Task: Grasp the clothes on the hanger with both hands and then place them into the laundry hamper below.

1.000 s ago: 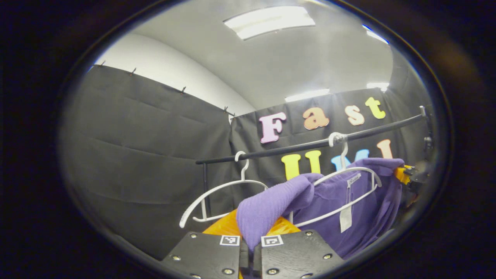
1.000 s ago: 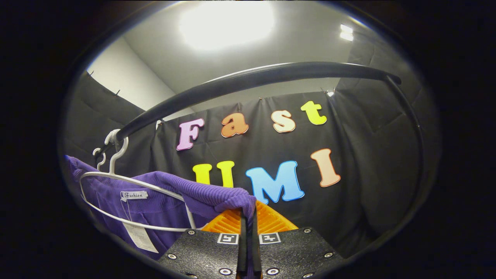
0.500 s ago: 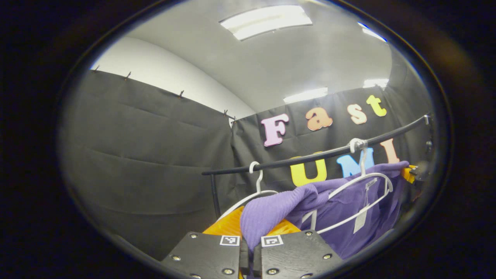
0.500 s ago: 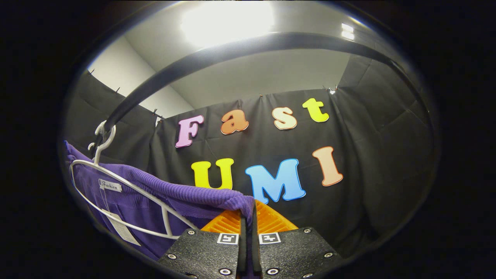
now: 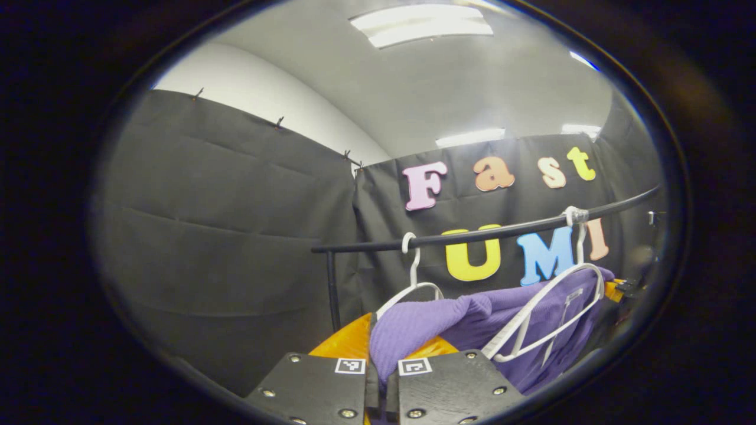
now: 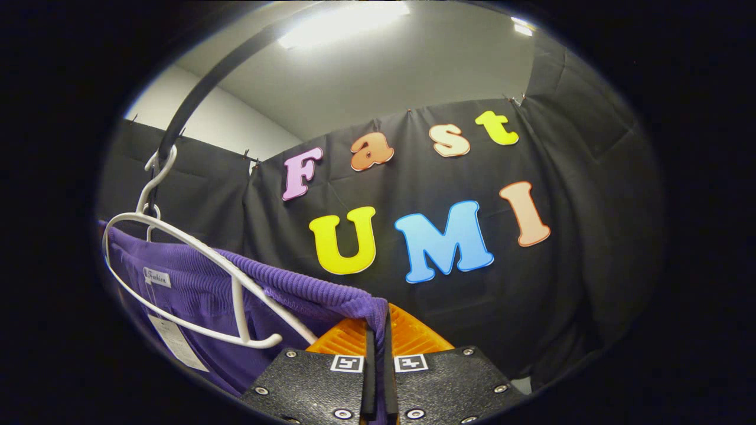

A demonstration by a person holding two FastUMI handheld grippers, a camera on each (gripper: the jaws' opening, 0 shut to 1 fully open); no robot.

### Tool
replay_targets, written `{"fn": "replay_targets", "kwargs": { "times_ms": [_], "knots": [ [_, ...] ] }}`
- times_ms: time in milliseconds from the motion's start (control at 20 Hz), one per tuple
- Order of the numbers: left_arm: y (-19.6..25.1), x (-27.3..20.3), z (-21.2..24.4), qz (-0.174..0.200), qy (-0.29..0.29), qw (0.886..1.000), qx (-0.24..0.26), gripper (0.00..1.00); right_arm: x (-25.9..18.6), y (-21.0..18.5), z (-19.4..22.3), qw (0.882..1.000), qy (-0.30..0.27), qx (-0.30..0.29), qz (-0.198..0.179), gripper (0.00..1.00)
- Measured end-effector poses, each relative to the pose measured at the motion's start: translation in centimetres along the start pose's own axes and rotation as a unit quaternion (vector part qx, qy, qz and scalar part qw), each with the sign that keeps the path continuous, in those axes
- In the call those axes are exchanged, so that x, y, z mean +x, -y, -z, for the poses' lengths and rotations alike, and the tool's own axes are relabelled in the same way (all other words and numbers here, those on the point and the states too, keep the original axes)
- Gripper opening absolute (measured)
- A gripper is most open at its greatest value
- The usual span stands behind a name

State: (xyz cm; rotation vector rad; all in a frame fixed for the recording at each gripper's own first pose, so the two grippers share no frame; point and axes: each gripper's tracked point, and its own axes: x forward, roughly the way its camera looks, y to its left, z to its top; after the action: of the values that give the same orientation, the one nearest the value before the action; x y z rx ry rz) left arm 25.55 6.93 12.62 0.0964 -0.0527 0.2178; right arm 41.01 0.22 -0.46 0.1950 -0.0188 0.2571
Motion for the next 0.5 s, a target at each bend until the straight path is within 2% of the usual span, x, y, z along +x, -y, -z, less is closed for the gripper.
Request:
{"fn": "replay_targets", "kwargs": {
  "times_ms": [50,200,250,450,500],
  "knots": [
    [0.2,-0.1,0.8,0.004,-0.008,1.000,-0.009,0.10,0.3,0.3,0.9,1.000,-0.015,0.010,0.000,0.05],
    [0.5,0.1,2.8,0.006,-0.025,1.000,-0.010,0.05,0.3,0.8,3.5,0.998,-0.052,0.021,0.002,0.05],
    [0.6,0.1,3.2,0.005,-0.029,1.000,-0.006,0.01,0.0,0.9,4.2,0.998,-0.060,0.017,0.003,0.05],
    [0.6,-0.8,4.8,0.005,-0.043,0.999,0.007,0.01,-0.7,1.2,6.1,0.997,-0.082,0.001,0.007,0.05],
    [0.7,-1.0,5.2,0.005,-0.046,0.999,0.012,0.05,-0.9,1.3,6.4,0.996,-0.085,-0.001,0.009,0.05]
  ]
}}
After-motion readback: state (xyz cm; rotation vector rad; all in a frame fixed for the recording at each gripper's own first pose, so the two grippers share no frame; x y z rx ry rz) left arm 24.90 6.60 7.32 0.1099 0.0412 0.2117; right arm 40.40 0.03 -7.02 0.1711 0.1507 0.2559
